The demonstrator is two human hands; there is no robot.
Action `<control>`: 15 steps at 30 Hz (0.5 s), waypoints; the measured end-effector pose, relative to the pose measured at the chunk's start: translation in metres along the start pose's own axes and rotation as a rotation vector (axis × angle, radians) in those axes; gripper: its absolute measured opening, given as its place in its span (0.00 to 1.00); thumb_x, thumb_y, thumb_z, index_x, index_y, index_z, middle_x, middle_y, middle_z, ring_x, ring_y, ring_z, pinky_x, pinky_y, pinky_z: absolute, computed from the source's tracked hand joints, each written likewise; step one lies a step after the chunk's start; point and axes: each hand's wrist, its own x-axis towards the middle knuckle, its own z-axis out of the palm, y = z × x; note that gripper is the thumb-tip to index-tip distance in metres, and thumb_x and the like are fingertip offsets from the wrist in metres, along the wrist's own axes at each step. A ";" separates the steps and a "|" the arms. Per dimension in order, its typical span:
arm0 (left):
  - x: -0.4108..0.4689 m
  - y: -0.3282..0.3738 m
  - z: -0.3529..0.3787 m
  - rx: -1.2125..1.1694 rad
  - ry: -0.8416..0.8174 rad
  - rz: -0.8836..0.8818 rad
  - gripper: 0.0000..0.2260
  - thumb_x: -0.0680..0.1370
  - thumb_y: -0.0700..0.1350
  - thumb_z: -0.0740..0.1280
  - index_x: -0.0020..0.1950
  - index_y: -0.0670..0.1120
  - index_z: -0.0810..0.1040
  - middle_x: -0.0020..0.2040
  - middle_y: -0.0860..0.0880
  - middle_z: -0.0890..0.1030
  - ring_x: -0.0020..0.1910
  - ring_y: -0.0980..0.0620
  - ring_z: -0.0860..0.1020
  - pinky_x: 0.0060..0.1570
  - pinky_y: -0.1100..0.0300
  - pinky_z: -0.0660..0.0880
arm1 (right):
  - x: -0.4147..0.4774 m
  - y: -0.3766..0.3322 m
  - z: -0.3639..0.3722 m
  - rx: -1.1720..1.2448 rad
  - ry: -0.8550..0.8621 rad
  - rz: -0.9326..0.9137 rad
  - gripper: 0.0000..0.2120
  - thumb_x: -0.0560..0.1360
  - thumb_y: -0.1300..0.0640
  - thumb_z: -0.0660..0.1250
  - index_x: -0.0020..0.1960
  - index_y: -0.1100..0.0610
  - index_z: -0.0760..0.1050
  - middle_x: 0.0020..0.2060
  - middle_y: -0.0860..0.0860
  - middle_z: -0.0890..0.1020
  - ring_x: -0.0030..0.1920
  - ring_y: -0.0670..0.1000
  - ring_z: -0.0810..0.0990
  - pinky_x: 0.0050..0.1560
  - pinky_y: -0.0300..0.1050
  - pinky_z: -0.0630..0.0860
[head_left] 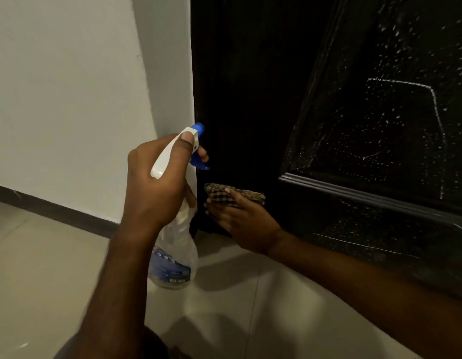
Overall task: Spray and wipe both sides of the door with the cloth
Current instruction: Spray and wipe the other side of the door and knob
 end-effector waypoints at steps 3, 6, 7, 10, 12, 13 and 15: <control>-0.002 0.000 0.002 0.016 -0.017 0.006 0.11 0.81 0.54 0.58 0.42 0.58 0.77 0.34 0.69 0.78 0.40 0.66 0.78 0.36 0.75 0.72 | -0.011 0.016 -0.002 -0.042 0.049 -0.049 0.29 0.80 0.54 0.48 0.81 0.54 0.60 0.80 0.52 0.63 0.80 0.53 0.58 0.79 0.62 0.45; -0.003 -0.001 0.002 0.000 -0.011 -0.017 0.10 0.81 0.54 0.59 0.42 0.59 0.76 0.34 0.70 0.78 0.40 0.67 0.78 0.36 0.74 0.74 | -0.034 0.020 0.003 0.045 0.185 0.132 0.30 0.81 0.51 0.56 0.82 0.53 0.57 0.81 0.51 0.60 0.80 0.51 0.58 0.79 0.60 0.46; -0.003 -0.001 0.002 -0.002 -0.011 -0.029 0.10 0.81 0.54 0.59 0.42 0.59 0.76 0.34 0.70 0.78 0.40 0.67 0.78 0.36 0.73 0.75 | -0.043 0.018 0.005 0.079 0.218 0.212 0.31 0.81 0.50 0.57 0.82 0.53 0.55 0.81 0.51 0.58 0.80 0.50 0.57 0.79 0.59 0.46; -0.002 -0.001 0.003 -0.004 -0.014 -0.071 0.09 0.80 0.55 0.59 0.43 0.58 0.76 0.33 0.71 0.77 0.40 0.68 0.78 0.39 0.68 0.74 | -0.063 0.003 0.013 0.141 0.258 0.367 0.35 0.81 0.49 0.58 0.83 0.54 0.48 0.82 0.50 0.54 0.81 0.50 0.52 0.78 0.59 0.43; -0.001 -0.003 0.002 -0.007 -0.013 -0.085 0.10 0.78 0.57 0.58 0.43 0.57 0.76 0.32 0.72 0.75 0.40 0.68 0.78 0.40 0.69 0.73 | -0.069 -0.004 0.019 0.169 0.296 0.414 0.34 0.81 0.50 0.57 0.83 0.53 0.48 0.81 0.49 0.54 0.81 0.49 0.51 0.78 0.59 0.44; -0.001 -0.003 0.002 -0.009 -0.016 -0.085 0.10 0.77 0.58 0.57 0.42 0.57 0.75 0.32 0.72 0.75 0.40 0.68 0.77 0.39 0.71 0.72 | -0.072 -0.007 0.022 0.180 0.311 0.431 0.34 0.81 0.50 0.57 0.83 0.53 0.49 0.81 0.49 0.55 0.80 0.49 0.51 0.78 0.59 0.45; -0.001 -0.003 0.000 -0.009 -0.025 -0.082 0.10 0.77 0.58 0.57 0.42 0.58 0.75 0.31 0.72 0.75 0.40 0.68 0.77 0.38 0.73 0.72 | -0.078 -0.011 0.029 0.204 0.332 0.453 0.34 0.80 0.50 0.57 0.83 0.52 0.49 0.82 0.49 0.53 0.80 0.49 0.52 0.77 0.60 0.50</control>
